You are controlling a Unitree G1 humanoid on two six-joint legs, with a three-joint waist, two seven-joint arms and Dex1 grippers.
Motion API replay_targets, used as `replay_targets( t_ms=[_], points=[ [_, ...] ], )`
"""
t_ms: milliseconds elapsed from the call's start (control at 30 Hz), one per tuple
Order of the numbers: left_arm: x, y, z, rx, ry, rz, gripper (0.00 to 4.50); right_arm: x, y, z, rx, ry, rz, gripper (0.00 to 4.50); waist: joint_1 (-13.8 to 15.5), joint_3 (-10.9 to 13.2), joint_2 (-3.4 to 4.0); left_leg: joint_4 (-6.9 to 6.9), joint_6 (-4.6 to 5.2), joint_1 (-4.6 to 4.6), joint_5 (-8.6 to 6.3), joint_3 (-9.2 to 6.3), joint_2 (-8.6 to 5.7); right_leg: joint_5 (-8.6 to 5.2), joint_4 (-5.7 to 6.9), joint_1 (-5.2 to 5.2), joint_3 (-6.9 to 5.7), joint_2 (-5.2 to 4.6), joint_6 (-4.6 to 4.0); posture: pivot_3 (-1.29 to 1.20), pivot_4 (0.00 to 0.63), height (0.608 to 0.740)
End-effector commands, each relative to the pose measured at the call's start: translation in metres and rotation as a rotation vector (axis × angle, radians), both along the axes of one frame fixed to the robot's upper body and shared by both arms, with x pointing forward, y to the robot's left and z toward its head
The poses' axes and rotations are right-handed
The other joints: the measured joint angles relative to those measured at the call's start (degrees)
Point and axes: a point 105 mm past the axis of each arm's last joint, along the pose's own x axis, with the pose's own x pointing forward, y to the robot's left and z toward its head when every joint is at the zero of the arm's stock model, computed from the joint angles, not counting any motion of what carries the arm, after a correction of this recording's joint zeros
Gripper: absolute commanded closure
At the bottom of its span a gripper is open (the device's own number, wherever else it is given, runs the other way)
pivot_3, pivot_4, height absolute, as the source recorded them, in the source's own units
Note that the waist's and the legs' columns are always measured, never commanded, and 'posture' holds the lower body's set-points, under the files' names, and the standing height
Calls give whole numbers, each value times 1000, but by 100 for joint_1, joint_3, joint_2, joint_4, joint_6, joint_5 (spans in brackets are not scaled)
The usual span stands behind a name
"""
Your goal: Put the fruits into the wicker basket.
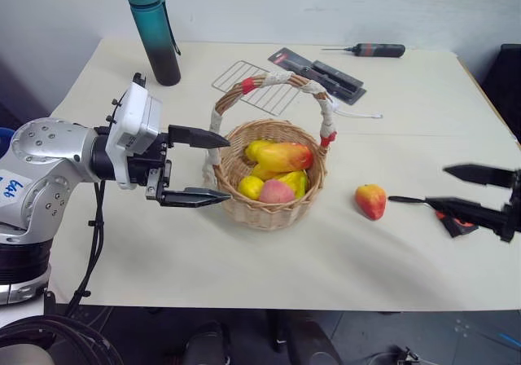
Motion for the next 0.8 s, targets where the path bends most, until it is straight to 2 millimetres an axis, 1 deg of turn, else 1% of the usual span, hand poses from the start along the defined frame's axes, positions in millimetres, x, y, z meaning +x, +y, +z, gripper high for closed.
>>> replay_targets(
  t_ms=[33, 100, 167, 267, 367, 433, 567, 633, 733, 767, 800],
  points=[
    [-8, -9, 8, -4, -54, -51, 0, 12, -1, -15, -61, -41, -69, 33, -24, 0, -1, 4, 0, 1, 0, 2, 0, 0, 0, 2, 2, 0, 1, 0, 150, 740],
    [-12, -16, 11, -15, -58, -82, 0, 30, 1, -27, -32, -44, -155, 33, -28, 0, -1, 17, 4, 0, 1, 4, 0, 7, 1, 5, 5, 1, 6, 0, 150, 740],
    [-15, -20, 11, -20, -58, -96, 0, 42, 4, -32, -9, -52, -216, 33, -26, 0, 2, 24, 9, 0, 10, 6, -3, 23, 3, 5, 9, 1, 6, 0, 150, 740],
    [-18, -27, 10, -20, -59, -107, 0, 59, 20, -49, 58, -20, -256, 33, -4, 0, 6, 23, 5, 3, 17, 4, -4, 26, 9, 3, 10, 2, 0, 0, 150, 740],
    [-20, -30, 10, -26, -58, -112, 0, 76, 33, -61, 93, -4, -286, 33, -2, 0, 5, 20, -6, -1, 23, 2, -3, 23, 16, -4, 8, 4, -5, 0, 150, 740],
    [-21, -32, 10, -27, -57, -112, 0, 89, 37, -68, 105, 7, -325, 33, -11, 0, 6, 21, -14, -2, 28, 5, -2, 23, 17, -7, 10, 4, -5, 0, 150, 740],
    [-21, -30, 10, -21, -60, -99, 0, 101, 39, -93, 72, 117, -389, 33, 0, 0, 6, 20, -21, -4, 32, 6, -3, 23, 18, -11, 10, 3, -6, 0, 150, 740],
    [-20, -28, 11, -19, -64, -88, 0, 105, 40, -98, 55, 129, -405, 33, 4, 0, 6, 20, -22, -5, 32, 6, -3, 23, 17, -12, 10, 3, -6, 0, 150, 740],
    [-20, -26, 12, -20, -66, -79, 0, 105, 48, -92, 72, 94, -360, 612, 4, 0, 5, 21, -19, -6, 30, 6, -4, 23, 16, -10, 10, 2, -5, 0, 150, 740],
    [-20, -26, 12, -21, -66, -77, 0, 105, 50, -90, 77, 86, -350, 874, 4, 0, 5, 22, -16, -6, 29, 6, -5, 23, 16, -10, 10, 2, -4, 0, 150, 740],
    [-20, -25, 12, -22, -66, -74, 0, 104, 52, -88, 83, 81, -340, 1242, 3, 0, 6, 22, -10, -6, 25, 6, -4, 23, 16, -10, 10, 2, -4, 0, 150, 740]
  ],
)
